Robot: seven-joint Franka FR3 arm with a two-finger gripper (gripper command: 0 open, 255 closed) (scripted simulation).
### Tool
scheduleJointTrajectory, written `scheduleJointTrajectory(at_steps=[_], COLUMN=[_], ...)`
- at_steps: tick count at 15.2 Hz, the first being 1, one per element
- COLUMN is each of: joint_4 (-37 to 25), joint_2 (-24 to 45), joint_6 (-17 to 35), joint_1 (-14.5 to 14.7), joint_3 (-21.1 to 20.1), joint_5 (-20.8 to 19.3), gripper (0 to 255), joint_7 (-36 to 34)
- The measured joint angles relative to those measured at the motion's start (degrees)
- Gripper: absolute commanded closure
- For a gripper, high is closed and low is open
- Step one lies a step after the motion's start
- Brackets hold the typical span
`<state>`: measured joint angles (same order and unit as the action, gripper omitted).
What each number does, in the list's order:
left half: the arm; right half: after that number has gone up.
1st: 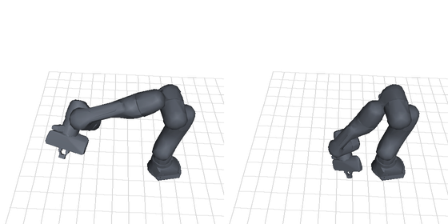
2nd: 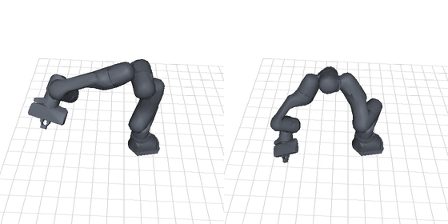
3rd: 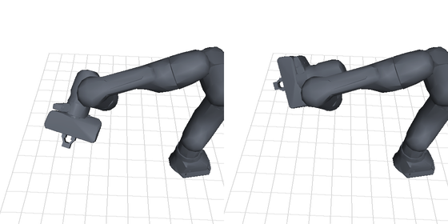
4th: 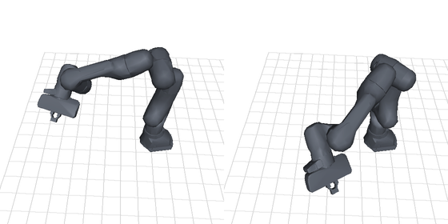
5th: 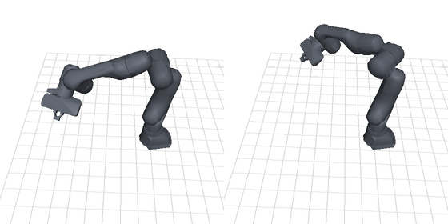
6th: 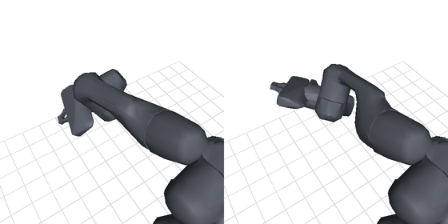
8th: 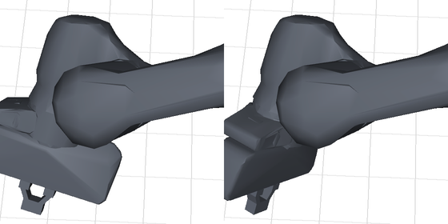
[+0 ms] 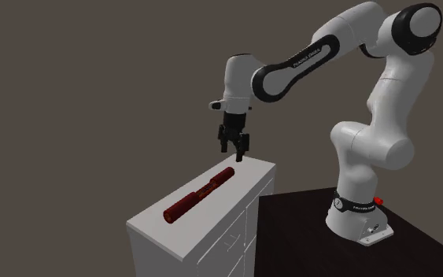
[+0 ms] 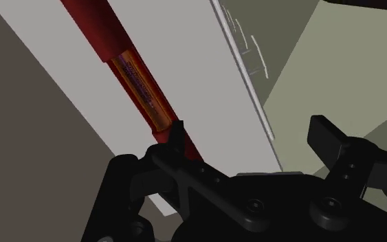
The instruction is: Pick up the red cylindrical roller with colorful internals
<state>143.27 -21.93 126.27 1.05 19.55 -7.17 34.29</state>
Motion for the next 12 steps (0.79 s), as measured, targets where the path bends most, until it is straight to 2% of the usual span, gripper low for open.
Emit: scheduleJointTrajectory(at_steps=[6,10,12], joint_4=[-3.6,-7.8,-10.4], joint_2=[13.3,23.5,28.7], joint_6=[8.5,13.1,14.7], joint_1=[1.5,1.6,0.7], joint_3=[5.4,7.4,7.5], joint_5=[3.7,9.4,12.8], gripper=[0,0,0], joint_7=[12.6,22.8,28.3])
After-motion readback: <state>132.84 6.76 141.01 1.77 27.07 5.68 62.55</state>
